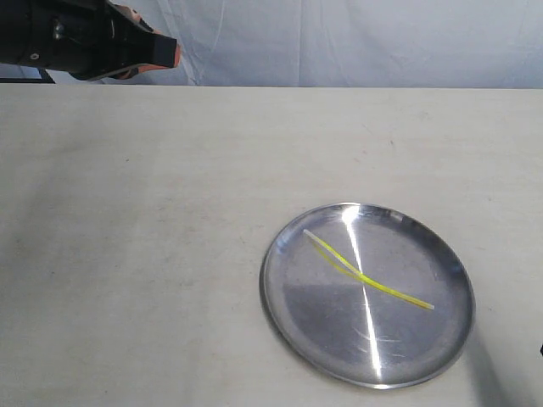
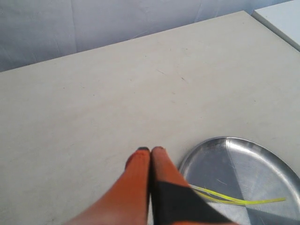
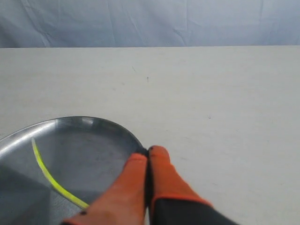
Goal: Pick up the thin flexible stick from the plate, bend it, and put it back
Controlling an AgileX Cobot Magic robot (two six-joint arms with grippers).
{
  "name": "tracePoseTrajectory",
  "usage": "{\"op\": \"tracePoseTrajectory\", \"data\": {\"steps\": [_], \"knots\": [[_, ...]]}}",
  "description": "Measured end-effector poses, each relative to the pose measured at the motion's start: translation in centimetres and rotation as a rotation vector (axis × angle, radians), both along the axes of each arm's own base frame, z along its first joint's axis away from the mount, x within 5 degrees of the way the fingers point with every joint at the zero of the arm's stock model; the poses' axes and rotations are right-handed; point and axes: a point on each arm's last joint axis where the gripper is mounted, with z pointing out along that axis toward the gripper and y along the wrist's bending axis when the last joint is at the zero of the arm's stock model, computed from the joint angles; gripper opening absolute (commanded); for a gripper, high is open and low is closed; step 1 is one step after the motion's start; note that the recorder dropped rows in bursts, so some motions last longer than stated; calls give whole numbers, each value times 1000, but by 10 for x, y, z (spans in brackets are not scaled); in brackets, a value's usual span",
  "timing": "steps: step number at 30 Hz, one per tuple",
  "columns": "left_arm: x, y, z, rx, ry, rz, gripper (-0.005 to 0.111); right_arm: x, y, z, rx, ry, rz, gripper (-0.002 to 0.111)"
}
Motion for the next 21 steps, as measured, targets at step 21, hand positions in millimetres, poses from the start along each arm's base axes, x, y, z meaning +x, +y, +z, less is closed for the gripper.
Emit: {"op": "tracePoseTrajectory", "data": {"steps": [21], "knots": [[0, 1, 0, 19, -11, -4, 0, 0, 0, 0, -4, 2, 1, 0]]}}
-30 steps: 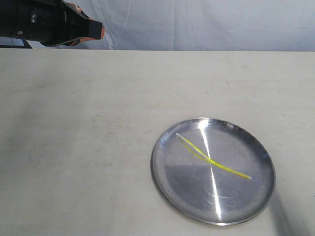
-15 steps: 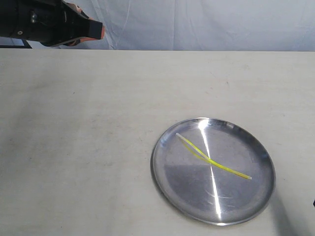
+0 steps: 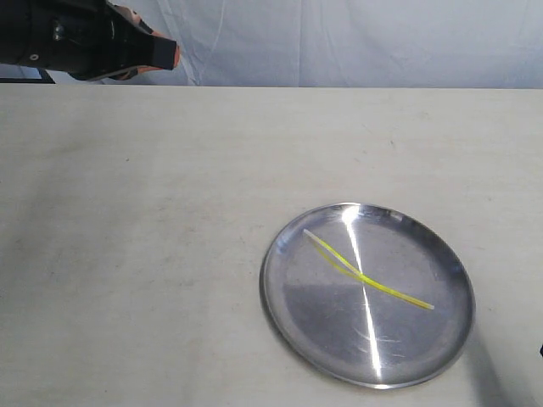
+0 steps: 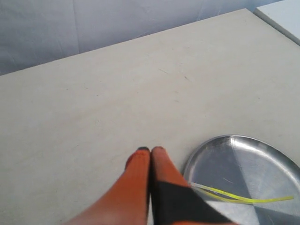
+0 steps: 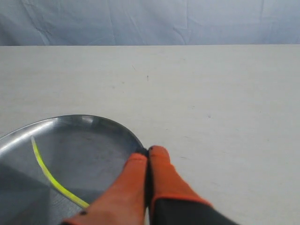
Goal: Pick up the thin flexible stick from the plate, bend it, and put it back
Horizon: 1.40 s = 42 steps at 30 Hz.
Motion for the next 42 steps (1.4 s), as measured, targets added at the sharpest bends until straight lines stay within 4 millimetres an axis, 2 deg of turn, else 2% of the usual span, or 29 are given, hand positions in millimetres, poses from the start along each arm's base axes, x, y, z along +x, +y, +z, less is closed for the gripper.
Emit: {"op": "tracePoseTrajectory", "data": {"steps": [4, 7, 10, 14, 18, 24, 30, 37, 42], "knots": [[-1, 4, 1, 30, -48, 20, 0, 0, 0, 0, 0, 0, 0, 0], [-11, 12, 7, 32, -87, 40, 0, 0, 0, 0, 0, 0, 0, 0], [-32, 25, 21, 31, -171, 81, 0, 0, 0, 0, 0, 0, 0, 0], [-72, 49, 41, 24, -320, 149, 0, 0, 0, 0, 0, 0, 0, 0], [-112, 79, 40, 32, -409, 238, 0, 0, 0, 0, 0, 0, 0, 0], [-159, 118, 11, 75, -484, 443, 0, 0, 0, 0, 0, 0, 0, 0], [-188, 132, -32, 114, -505, 566, 0, 0, 0, 0, 0, 0, 0, 0], [-202, 135, -84, 69, -455, 641, 0, 0, 0, 0, 0, 0, 0, 0], [-206, 136, -112, 23, -412, 668, 0, 0, 0, 0, 0, 0, 0, 0]]}}
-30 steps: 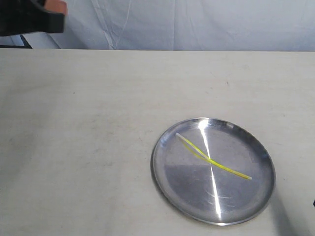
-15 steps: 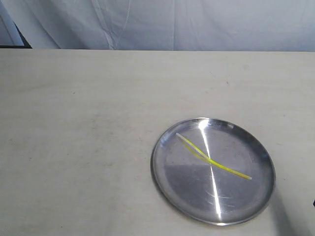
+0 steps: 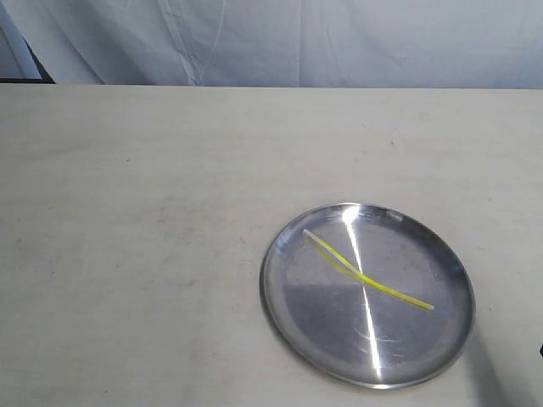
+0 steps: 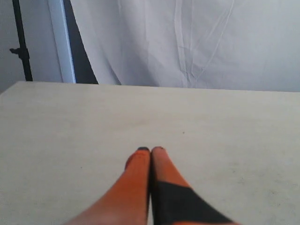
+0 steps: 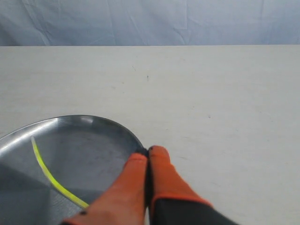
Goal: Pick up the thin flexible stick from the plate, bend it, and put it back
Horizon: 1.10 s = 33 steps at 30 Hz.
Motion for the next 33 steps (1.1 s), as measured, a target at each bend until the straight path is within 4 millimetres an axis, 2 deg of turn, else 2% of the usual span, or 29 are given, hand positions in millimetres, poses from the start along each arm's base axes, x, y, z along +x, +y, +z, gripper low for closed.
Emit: {"op": "tracePoseTrajectory", "data": {"steps": [7, 33], "knots": [[-1, 0, -33, -67, 53, 12, 0, 0, 0, 0, 0, 0, 0, 0], [0, 1, -29, -90, -8, 21, 0, 0, 0, 0, 1, 0, 0, 0]]}}
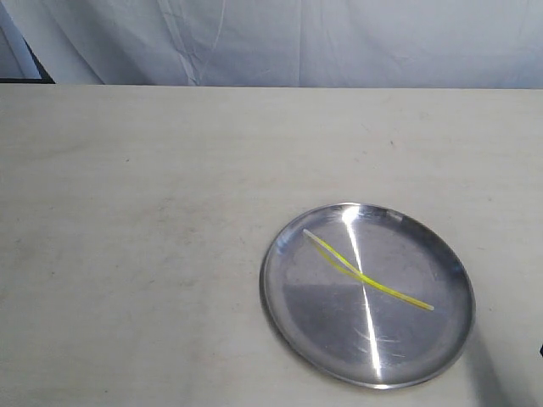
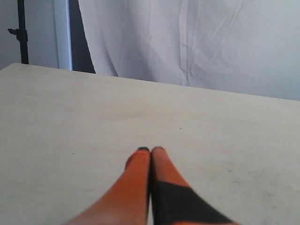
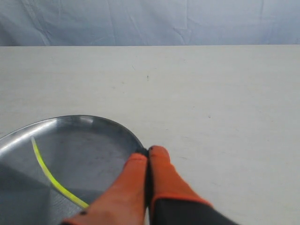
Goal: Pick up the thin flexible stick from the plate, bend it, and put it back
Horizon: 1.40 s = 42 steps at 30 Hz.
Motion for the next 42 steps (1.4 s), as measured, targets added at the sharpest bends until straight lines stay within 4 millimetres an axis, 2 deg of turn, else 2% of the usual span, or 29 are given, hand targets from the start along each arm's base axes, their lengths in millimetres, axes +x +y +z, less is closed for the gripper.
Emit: {"op": "tracePoseTrajectory", "data": {"steps": [17, 42], "knots": [[0, 1, 0, 61, -5, 6, 0, 0, 0, 0, 0, 0, 0, 0], [0, 1, 0, 63, -5, 6, 0, 0, 0, 0, 0, 0, 1, 0]]}}
